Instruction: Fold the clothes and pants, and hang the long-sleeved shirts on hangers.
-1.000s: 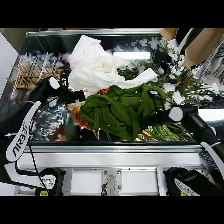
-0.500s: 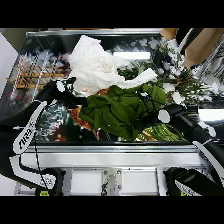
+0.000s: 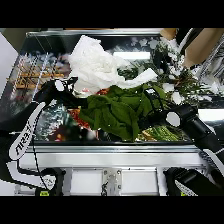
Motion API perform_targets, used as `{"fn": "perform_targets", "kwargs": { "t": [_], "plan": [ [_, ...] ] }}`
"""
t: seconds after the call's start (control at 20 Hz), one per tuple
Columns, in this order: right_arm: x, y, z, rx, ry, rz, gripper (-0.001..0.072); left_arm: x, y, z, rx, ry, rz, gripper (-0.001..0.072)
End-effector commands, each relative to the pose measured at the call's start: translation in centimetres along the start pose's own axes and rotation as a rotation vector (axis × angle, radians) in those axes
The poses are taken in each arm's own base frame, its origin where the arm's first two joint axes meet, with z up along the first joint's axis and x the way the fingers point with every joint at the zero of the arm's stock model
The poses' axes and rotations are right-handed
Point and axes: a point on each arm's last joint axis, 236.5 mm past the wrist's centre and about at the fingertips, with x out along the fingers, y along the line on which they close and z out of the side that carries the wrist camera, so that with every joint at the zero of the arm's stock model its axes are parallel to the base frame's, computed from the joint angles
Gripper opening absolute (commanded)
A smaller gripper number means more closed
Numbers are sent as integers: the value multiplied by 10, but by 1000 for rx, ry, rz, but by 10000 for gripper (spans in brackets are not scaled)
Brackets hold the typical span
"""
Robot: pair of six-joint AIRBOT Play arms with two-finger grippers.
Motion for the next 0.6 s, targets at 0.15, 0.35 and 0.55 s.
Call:
{"fn": "perform_targets", "kwargs": {
  "t": [0.15, 0.35, 0.55],
  "plan": [
    [3, 1, -8, 5, 39, 4, 438, 18, -14, -10, 18, 52, -9, 439],
    [10, 4, -13, 45, 71, 0, 438, 17, -16, -11, 24, 54, -10, 16],
    [33, 20, -27, 80, 161, 35, 719, -5, -20, -4, 33, 1, -12, 16]
  ]
}}
